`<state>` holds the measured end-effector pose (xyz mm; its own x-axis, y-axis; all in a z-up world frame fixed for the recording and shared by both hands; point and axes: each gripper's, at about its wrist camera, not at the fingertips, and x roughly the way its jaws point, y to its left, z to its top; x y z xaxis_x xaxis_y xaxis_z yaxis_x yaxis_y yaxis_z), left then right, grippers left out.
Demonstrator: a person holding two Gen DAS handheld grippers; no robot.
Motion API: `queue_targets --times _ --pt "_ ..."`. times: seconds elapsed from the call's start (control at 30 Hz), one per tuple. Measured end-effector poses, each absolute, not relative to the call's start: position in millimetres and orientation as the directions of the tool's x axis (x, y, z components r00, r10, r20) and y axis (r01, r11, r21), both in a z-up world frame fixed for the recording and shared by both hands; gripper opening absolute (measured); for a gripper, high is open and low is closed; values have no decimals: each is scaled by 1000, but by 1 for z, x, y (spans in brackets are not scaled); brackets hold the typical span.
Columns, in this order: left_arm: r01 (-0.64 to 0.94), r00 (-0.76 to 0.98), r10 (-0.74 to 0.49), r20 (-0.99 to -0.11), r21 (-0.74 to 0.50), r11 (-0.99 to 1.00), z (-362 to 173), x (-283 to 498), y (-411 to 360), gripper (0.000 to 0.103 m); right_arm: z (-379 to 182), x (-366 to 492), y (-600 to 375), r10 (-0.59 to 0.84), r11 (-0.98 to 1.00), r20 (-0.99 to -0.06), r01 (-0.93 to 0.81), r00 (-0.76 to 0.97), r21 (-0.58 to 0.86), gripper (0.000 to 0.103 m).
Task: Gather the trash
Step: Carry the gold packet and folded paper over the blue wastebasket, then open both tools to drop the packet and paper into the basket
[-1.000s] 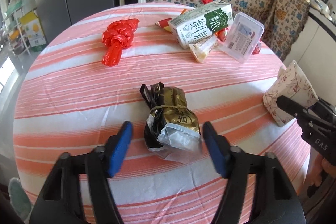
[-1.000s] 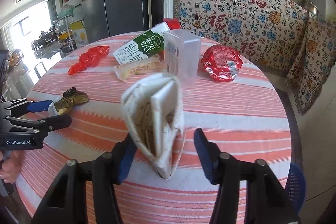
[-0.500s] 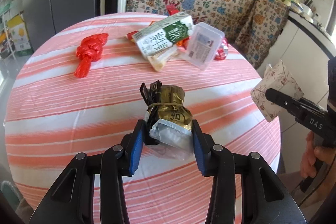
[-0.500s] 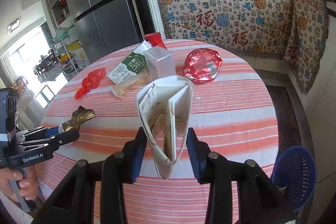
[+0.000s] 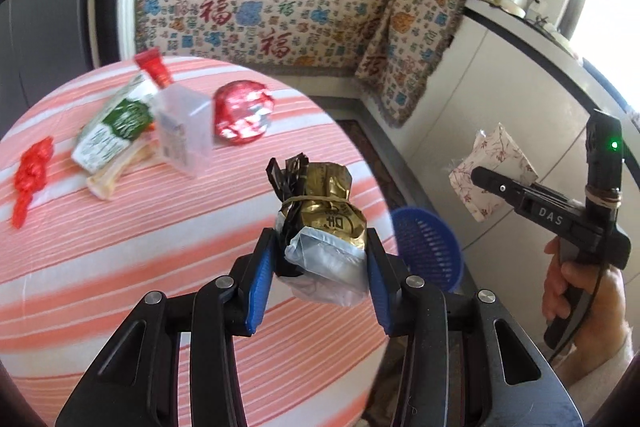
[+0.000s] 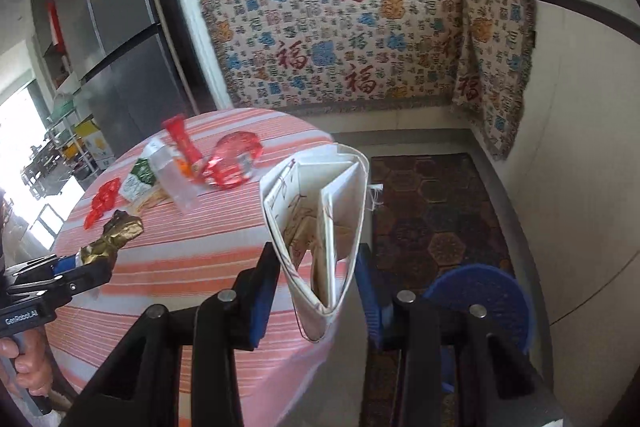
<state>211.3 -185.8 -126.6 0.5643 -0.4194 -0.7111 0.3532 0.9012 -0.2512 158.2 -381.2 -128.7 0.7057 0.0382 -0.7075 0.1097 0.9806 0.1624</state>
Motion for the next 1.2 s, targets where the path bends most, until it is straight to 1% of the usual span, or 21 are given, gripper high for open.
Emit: queue_targets --times 0.23,0.37,0.5,0.8,1.1,1.13,1.2 --pt "468 485 -500 -717 -269 842 -132 228 -304 44 -147 143 -492 -94 942 -755 304 649 144 39" --pt "517 446 -529 -722 -274 811 -146 235 -362 44 -169 142 -532 -123 920 -780 366 614 143 39" --pt "535 409 -527 -745 -272 800 -171 246 -407 44 -198 143 -559 -129 900 -807 410 576 148 39" --pt "552 347 -515 -784 -273 788 -222 266 -458 44 -229 147 -602 -108 873 -817 448 567 195 39" --pt "581 306 -503 -808 -260 771 -250 280 -492 45 -249 152 -627 -95 857 -839 472 535 205 40" --pt "583 304 -503 -809 -259 770 -252 281 -495 45 -252 152 -629 -92 855 -841 475 534 208 42" --pt "586 312 -496 -810 -247 772 -257 282 -499 48 -257 152 -633 -86 849 -844 482 530 217 42"
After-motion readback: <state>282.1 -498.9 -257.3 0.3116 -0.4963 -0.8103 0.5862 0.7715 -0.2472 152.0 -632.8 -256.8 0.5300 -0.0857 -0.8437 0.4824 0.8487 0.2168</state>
